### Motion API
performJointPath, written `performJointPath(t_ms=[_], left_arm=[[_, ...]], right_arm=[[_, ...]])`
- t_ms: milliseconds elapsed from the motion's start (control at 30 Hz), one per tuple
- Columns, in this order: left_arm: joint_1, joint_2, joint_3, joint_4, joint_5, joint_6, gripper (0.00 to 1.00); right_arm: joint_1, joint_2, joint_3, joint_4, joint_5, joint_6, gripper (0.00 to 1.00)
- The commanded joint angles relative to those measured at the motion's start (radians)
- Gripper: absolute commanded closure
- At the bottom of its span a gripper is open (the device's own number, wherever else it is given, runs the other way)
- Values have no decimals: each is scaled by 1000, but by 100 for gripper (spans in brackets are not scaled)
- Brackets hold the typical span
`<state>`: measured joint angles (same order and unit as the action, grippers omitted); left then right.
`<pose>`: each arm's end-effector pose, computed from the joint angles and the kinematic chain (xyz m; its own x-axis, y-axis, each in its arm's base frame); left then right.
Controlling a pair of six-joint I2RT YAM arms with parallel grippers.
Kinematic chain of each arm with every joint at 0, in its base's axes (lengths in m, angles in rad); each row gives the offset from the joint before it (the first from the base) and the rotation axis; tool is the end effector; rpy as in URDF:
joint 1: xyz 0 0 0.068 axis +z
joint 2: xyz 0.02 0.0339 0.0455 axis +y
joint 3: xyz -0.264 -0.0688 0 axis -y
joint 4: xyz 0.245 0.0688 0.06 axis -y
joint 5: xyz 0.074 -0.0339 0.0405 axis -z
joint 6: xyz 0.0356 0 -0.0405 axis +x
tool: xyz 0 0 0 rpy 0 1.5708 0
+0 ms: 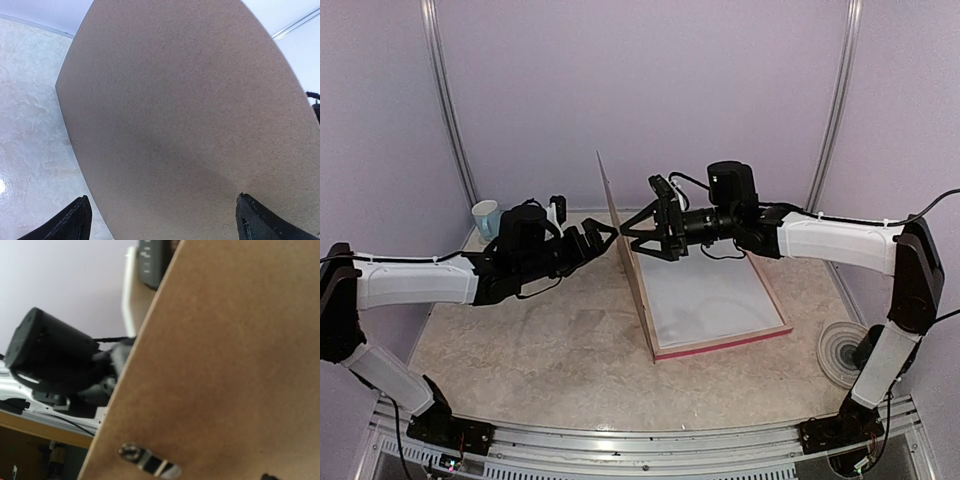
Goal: Put the photo into the frame
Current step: Pick up the backboard from the center of the board.
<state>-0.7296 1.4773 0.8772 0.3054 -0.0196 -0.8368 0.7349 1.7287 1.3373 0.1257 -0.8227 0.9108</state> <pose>0.2512 -0.2236 0.2557 -0.6295 -0.4330 -0.6452 0.2763 0.6514 -0.7067 0.2835 0.2913 0.3104 -0.8943 -0.0839 -0.4395 -0.4475 0.1578 0.8803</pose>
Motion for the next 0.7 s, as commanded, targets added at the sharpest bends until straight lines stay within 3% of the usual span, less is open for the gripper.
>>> performJointPath(t_ms=[0,667], left_arm=[[4,-49,43,-17,14,4,1],[4,-72,101,5,74,-68,1]], right_arm=[[-9,-14,-31,-20,-3,-20,14],[-14,-1,-28,-12,-8,-17,14]])
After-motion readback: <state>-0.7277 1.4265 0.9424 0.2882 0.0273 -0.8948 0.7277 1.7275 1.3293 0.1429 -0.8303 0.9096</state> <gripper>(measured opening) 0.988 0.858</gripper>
